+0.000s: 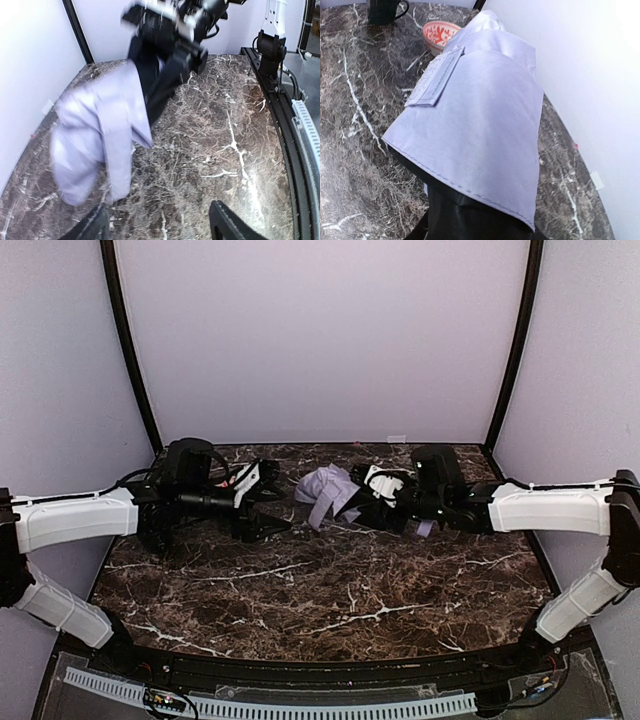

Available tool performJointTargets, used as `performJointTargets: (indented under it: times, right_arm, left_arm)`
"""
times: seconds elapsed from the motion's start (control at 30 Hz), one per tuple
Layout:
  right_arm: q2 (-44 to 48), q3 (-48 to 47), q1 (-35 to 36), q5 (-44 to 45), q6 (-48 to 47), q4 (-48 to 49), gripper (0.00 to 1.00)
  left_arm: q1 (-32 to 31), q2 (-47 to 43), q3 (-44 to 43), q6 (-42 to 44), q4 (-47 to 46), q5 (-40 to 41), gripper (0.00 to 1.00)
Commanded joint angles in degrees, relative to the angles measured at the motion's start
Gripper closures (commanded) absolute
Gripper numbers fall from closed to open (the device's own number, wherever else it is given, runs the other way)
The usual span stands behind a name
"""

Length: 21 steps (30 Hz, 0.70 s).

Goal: Put away the umbrella

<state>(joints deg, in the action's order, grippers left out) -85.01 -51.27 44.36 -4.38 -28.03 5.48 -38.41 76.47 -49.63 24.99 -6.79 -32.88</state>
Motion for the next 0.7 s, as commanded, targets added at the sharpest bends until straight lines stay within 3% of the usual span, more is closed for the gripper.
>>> performJointTargets:
  times: [0.0, 0.07, 0.47, 0.57, 0.67]
  right_arm:
    - [5.01, -4.44, -0.5, -0.52, -4.84, -0.45, 1.0]
    - [6.52, -5.5, -0.71, -0.48, -6.53, -1.24, 1.0]
    - [9.31, -13.65, -1.04, -11.62, -6.41, -4.32, 1.0]
    - [9.54, -14.38, -1.07, -13.97, -7.41, -4.97, 1.0]
    - [9.51, -17.51, -1.47, -13.28, -7.53, -6.69, 1.0]
  left_arm:
    - [0.03, 2.37, 0.33, -5.6, -4.14, -2.72, 0.25]
    - [-0.08, 3.89, -0.29, -6.88, -6.66, -4.68, 0.19]
    - [-1.41, 9.65, -0.13, -11.02, -21.99, -8.75, 0.07]
    - [-1.53, 9.45, -0.59, -11.49, -22.95, -6.57, 0.11]
    - [-1.54, 5.42, 0.55, -8.05, -21.15, -8.89, 0.24]
